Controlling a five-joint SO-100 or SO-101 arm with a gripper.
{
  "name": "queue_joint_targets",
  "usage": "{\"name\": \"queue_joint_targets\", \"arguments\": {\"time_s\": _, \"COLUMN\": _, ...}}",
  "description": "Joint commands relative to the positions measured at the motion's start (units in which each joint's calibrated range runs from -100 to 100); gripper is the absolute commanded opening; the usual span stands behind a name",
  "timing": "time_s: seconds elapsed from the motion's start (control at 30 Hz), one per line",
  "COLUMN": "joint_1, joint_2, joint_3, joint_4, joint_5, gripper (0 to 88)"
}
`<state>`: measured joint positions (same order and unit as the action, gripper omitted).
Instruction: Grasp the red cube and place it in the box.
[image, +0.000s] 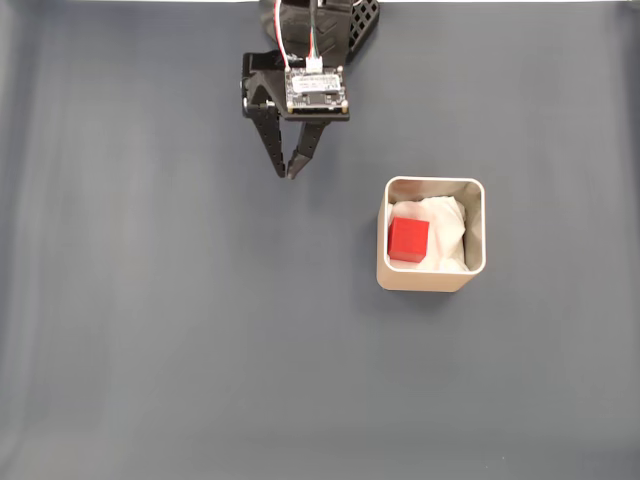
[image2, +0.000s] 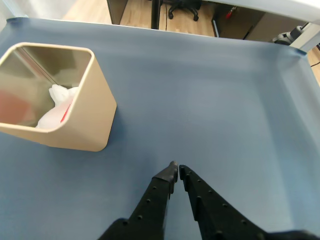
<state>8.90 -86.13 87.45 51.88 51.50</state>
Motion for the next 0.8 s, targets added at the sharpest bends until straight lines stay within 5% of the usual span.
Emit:
{"name": "queue_joint_targets", "arguments": {"time_s": 0.0, "joint_1": -0.32, "joint_2": -1.87, "joint_3": 1.14, "joint_4": -0.02, "joint_5": -0.59, "gripper": 1.8}}
{"name": "queue_joint_targets", "arguments": {"time_s": 0.4, "joint_1": -1.67, "joint_2": -7.61, "joint_3": 10.81, "joint_4": 2.11, "joint_5": -0.44, "gripper": 0.7}}
{"name": "queue_joint_targets", "arguments": {"time_s": 0.77, "joint_1": -6.73, "joint_2": -10.22, "joint_3": 12.55, "joint_4": 7.76, "joint_5": -5.86, "gripper": 0.2}}
